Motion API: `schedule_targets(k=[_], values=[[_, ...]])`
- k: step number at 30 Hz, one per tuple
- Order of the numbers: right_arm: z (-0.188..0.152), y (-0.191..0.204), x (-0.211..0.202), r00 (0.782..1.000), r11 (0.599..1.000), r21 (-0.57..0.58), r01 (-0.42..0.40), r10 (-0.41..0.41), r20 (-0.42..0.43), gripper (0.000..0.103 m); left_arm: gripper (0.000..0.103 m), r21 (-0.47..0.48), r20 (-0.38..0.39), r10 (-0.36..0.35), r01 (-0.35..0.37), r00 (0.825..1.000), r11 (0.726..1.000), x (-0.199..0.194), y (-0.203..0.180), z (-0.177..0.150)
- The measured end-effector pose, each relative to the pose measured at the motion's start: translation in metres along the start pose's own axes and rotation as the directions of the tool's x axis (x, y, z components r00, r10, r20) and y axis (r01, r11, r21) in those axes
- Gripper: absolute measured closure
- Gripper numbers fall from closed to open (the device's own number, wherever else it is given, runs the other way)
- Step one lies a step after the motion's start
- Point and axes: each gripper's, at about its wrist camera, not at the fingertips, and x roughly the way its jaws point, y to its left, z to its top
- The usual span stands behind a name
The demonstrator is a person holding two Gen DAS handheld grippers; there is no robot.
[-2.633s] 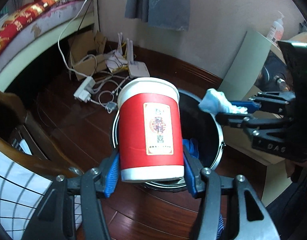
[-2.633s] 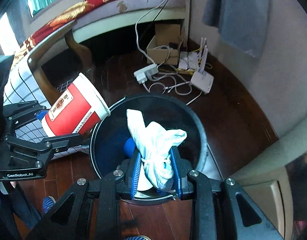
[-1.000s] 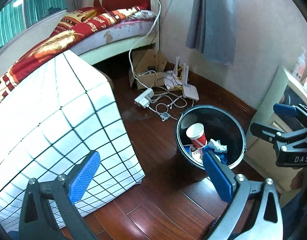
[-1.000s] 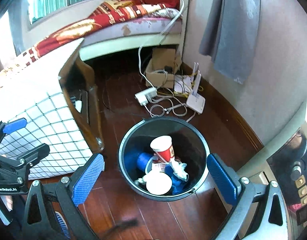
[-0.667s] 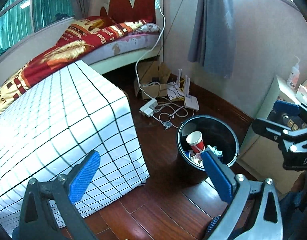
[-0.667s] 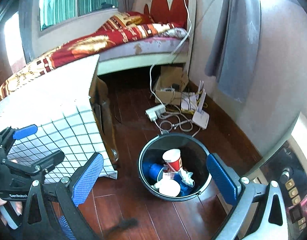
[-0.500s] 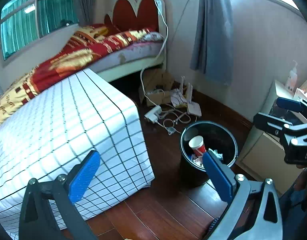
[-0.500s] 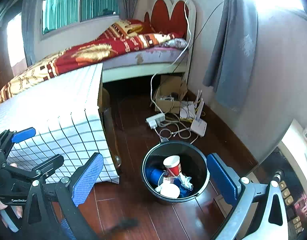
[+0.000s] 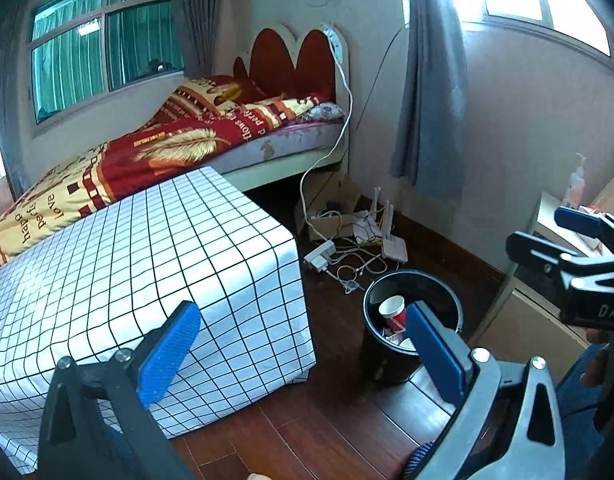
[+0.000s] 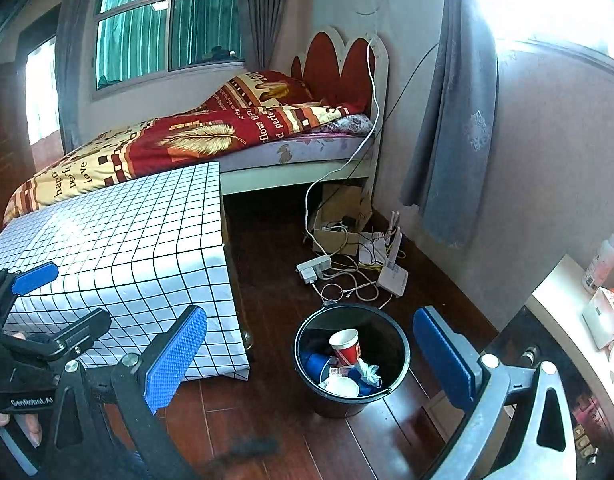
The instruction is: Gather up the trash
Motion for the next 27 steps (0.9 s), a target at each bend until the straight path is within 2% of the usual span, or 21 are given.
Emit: schedule_targets(k=[27], values=[[0.0007,-0.0013,-0.0054,1.0,1.0,0.006,0.017,-0.017,0.001,0.0,0.0,0.005,0.026,-0.015,0.015,1.0,1.0,-0.0053,-0.0053,0.0048]])
